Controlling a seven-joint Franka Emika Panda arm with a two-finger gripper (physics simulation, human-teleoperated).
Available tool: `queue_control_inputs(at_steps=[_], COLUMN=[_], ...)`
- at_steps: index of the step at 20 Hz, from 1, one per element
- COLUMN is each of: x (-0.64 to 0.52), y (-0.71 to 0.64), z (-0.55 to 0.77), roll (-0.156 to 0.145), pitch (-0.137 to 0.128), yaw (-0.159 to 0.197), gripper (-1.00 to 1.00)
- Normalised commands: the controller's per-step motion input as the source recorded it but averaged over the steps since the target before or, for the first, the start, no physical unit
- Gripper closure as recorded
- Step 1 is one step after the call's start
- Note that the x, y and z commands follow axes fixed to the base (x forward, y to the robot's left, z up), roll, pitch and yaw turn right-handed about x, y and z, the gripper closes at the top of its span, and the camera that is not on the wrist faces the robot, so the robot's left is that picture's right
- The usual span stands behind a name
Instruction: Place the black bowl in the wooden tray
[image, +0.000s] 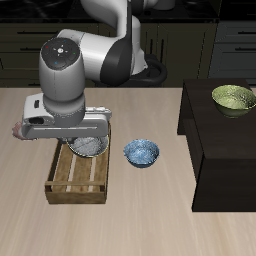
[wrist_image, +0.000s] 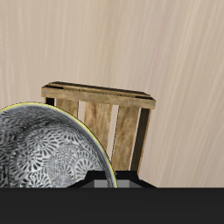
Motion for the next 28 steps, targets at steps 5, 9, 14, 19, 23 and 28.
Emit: queue_control_inputs(at_steps=[5, 9, 14, 19, 23, 28], x=[-0.07, 0.04, 0.03, 0.04, 0.05, -0.04], y=[-0.21, -0.07, 0.11, 0.18, 0.02, 0.03], z=[-0.11, -0.13, -0.33, -0.15, 0.06, 0.15], roll=[-0.055, -0.016, 0.007, 0.037, 0.015, 0.023], pitch=[-0.026, 0.014, 0.069, 0.045, -0.006, -0.026], yaw=[-0.001, 0.003, 0.013, 0.018, 0.035, 0.024], gripper=[1.0, 1.0, 1.0, -1.0, -1.0, -1.0])
